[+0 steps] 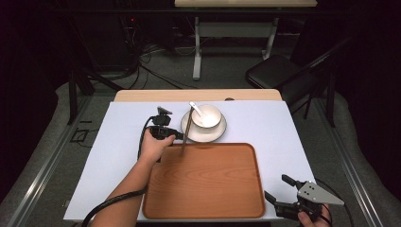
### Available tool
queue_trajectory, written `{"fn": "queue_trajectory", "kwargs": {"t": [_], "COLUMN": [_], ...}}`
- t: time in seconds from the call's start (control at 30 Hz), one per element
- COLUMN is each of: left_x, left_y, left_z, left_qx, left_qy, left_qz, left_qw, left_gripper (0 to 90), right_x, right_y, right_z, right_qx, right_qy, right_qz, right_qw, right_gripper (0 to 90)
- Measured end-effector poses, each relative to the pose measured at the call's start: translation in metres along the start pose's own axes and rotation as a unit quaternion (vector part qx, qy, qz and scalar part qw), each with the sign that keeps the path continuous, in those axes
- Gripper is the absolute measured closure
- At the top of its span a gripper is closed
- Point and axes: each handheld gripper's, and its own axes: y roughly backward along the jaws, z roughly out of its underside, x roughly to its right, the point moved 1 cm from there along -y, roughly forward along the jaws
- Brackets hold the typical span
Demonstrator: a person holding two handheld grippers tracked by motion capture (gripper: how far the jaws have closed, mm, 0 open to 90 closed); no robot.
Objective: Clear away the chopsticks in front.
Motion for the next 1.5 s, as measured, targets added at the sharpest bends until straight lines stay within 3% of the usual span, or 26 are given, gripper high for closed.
{"fn": "queue_trajectory", "kwargs": {"t": [0.47, 0.67, 0.83, 1.2, 1.5], "left_x": [0.003, 0.004, 0.008, 0.007, 0.009], "left_y": [-0.010, -0.010, -0.012, -0.013, -0.018], "left_z": [-0.001, -0.003, -0.005, -0.010, -0.013], "left_qx": [-0.010, -0.022, -0.031, -0.057, -0.087], "left_qy": [0.009, 0.014, 0.015, 0.025, 0.039], "left_qz": [-0.011, 0.002, -0.005, -0.017, -0.025], "left_qw": [0.9999, 0.9996, 0.9994, 0.9979, 0.9951], "left_gripper": [71.7, 73.1, 75.7, 80.1, 82.5], "right_x": [0.000, 0.000, -0.001, -0.001, -0.001], "right_y": [0.000, 0.000, 0.000, 0.001, 0.001], "right_z": [0.000, 0.000, 0.000, 0.000, 0.000], "right_qx": [0.002, 0.003, 0.003, 0.003, 0.004], "right_qy": [0.004, 0.005, 0.007, 0.006, 0.006], "right_qz": [-0.003, -0.004, -0.003, -0.004, -0.003], "right_qw": [1.0000, 1.0000, 1.0000, 1.0000, 1.0000], "right_gripper": [14.7, 14.7, 14.7, 14.7, 14.7]}}
